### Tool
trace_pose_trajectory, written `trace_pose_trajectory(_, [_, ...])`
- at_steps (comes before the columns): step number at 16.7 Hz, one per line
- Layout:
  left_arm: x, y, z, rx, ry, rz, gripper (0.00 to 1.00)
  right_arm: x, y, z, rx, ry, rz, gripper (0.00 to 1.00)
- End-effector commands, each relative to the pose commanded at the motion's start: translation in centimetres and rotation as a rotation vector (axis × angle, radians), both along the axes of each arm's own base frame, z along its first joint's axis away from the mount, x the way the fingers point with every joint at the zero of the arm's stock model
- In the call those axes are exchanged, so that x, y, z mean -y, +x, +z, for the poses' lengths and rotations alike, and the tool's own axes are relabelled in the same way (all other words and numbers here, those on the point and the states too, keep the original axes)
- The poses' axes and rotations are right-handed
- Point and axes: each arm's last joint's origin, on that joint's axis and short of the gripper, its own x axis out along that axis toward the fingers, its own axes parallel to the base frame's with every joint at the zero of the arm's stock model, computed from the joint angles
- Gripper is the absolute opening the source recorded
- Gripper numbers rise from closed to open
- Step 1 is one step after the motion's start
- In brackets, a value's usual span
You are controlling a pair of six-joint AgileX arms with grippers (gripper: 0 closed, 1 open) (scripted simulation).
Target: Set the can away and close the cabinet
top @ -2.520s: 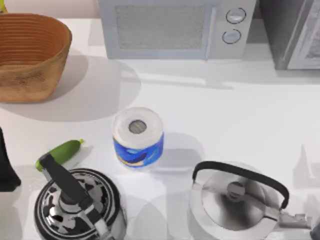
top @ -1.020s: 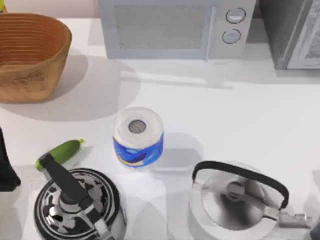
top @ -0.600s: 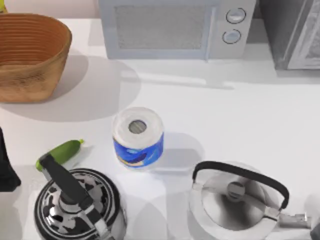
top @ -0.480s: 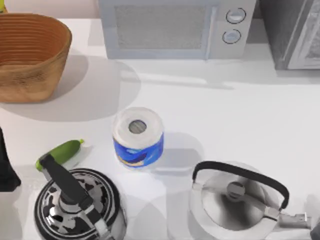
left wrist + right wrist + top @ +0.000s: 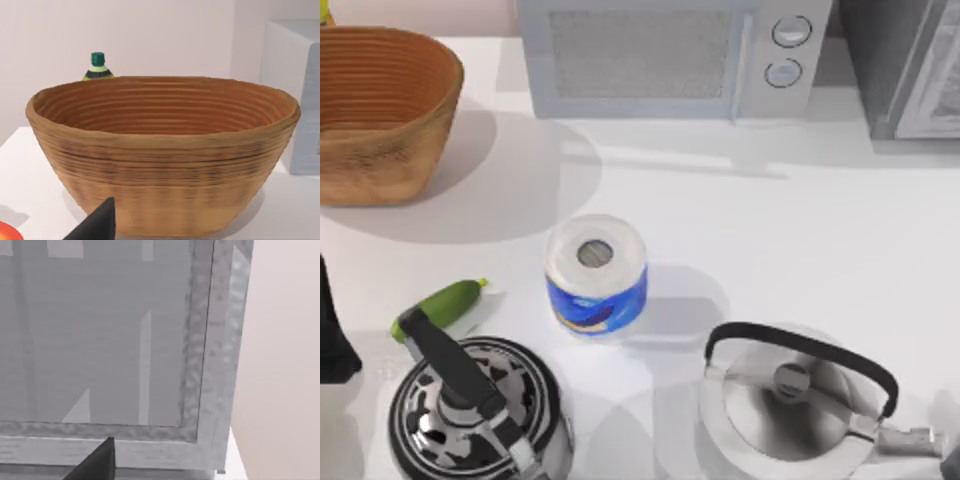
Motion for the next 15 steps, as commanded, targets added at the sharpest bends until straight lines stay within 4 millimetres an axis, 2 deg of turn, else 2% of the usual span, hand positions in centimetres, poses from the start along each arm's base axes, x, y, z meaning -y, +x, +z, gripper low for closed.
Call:
trace_pose_trajectory(3, [0.0,0.0,0.0,0.0,0.0,0.0,1.0,2.2,1.3,4.9,0.035,-0.066,-0.014,1.0])
trace_pose_trajectory(7, [0.0,0.0,0.0,0.0,0.0,0.0,1.0,3.8,2.4,13.8,0.072,-0.133,-0.025,1.0])
trace_pose_trajectory(11, [0.0,0.0,0.0,0.0,0.0,0.0,1.0,3.0,2.0,22.4,0.077,-0.142,-0.027,1.0])
trace_pose_trajectory(15, [0.0,0.0,0.0,0.0,0.0,0.0,1.0,1.0,0.7,28.3,0.046,-0.09,-0.017,1.0])
